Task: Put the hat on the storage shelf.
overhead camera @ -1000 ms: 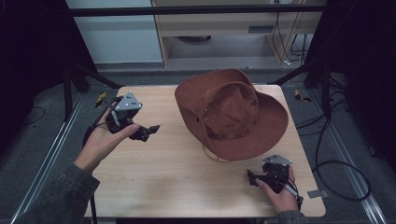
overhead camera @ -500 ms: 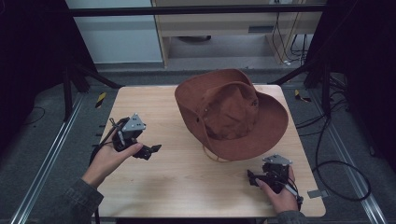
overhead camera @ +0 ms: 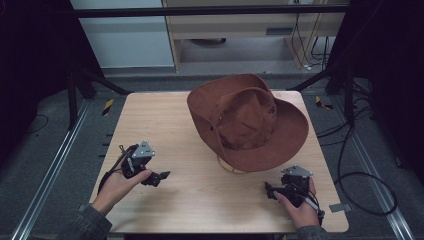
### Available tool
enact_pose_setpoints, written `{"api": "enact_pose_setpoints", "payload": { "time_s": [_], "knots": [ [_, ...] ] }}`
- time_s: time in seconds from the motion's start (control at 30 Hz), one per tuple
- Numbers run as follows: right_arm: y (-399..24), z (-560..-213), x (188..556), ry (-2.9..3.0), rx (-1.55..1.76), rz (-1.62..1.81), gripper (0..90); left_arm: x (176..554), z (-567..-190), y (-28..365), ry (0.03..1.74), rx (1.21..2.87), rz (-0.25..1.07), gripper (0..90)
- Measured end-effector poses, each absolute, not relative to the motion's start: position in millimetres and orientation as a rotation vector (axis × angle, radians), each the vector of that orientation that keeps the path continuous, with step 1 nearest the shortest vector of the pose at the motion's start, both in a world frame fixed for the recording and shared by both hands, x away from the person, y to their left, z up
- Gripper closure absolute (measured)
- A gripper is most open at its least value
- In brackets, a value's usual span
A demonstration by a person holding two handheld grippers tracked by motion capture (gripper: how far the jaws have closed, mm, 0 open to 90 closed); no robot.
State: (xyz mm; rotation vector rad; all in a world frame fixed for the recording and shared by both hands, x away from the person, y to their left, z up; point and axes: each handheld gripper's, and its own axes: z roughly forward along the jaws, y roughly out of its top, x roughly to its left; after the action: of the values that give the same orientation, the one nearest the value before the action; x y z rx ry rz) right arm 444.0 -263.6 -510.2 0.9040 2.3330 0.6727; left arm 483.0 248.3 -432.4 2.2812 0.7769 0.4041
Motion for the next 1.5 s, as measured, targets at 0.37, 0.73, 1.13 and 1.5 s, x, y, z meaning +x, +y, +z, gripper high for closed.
{"api": "enact_pose_setpoints", "payload": {
  "time_s": [0.37, 0.73, 1.13, 1.5],
  "knots": [
    [-263.6, -510.2, 444.0, 2.333, 0.904, 0.672, 0.5, 478.3, -463.3, 273.8, 0.861, 2.274, 0.380, 4.1],
    [-263.5, -510.2, 444.0, 2.332, 0.904, 0.672, 0.4, 479.0, -480.9, 297.3, 0.942, 2.231, 0.380, 4.0],
    [-263.5, -510.2, 444.0, 2.332, 0.904, 0.672, 0.4, 483.0, -498.3, 312.7, 1.010, 2.233, 0.391, 3.8],
    [-263.5, -510.2, 444.1, 2.332, 0.903, 0.672, 0.4, 483.3, -506.3, 315.2, 0.992, 2.202, 0.423, 0.5]
  ]
}}
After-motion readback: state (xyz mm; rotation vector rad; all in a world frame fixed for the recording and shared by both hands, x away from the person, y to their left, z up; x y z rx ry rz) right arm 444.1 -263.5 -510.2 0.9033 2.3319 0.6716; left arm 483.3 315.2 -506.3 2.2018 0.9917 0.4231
